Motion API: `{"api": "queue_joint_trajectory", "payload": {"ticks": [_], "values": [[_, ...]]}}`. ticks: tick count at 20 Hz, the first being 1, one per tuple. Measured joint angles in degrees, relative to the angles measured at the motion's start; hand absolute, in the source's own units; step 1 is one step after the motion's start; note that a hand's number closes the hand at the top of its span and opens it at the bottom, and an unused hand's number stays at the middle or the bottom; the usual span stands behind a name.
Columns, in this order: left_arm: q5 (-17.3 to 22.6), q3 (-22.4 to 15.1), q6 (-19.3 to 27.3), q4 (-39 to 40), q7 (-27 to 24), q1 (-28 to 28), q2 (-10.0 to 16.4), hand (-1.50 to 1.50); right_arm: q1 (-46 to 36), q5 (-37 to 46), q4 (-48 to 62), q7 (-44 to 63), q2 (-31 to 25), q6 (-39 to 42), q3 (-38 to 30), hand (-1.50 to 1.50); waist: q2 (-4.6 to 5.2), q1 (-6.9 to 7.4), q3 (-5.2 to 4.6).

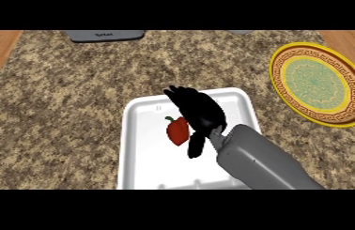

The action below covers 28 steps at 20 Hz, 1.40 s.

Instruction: Pick the bell pepper from the tray and place it in the plate

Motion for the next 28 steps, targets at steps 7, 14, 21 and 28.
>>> {"api": "queue_joint_trajectory", "payload": {"ticks": [7, 14, 21, 28], "values": [[-0.2, -0.9, 0.9, 0.0, 0.2, -0.8, 0.6, 0.00, 0.3, 1.9, 2.6, 1.4, 2.3, -0.8, 1.7, -1.50, 0.26, 0.63, 0.03], [0.0, -1.7, 1.6, 0.1, 0.2, -1.3, 1.2, 0.00, -0.2, 3.9, 5.5, 0.5, 3.3, 0.4, 4.6, 1.50, 0.40, 1.06, -0.04], [0.2, -2.5, 2.7, 0.4, -0.1, -1.7, 1.5, 0.00, -1.5, 6.7, 7.0, -0.9, 3.6, -0.3, 6.3, 1.50, 0.23, 1.02, 0.00], [1.0, -2.6, 4.1, 0.0, -1.2, 0.4, 1.8, 0.00, -3.2, 8.6, 12.2, 7.7, 2.7, -7.5, -2.0, 1.50, -0.08, -1.25, -0.06]]}}
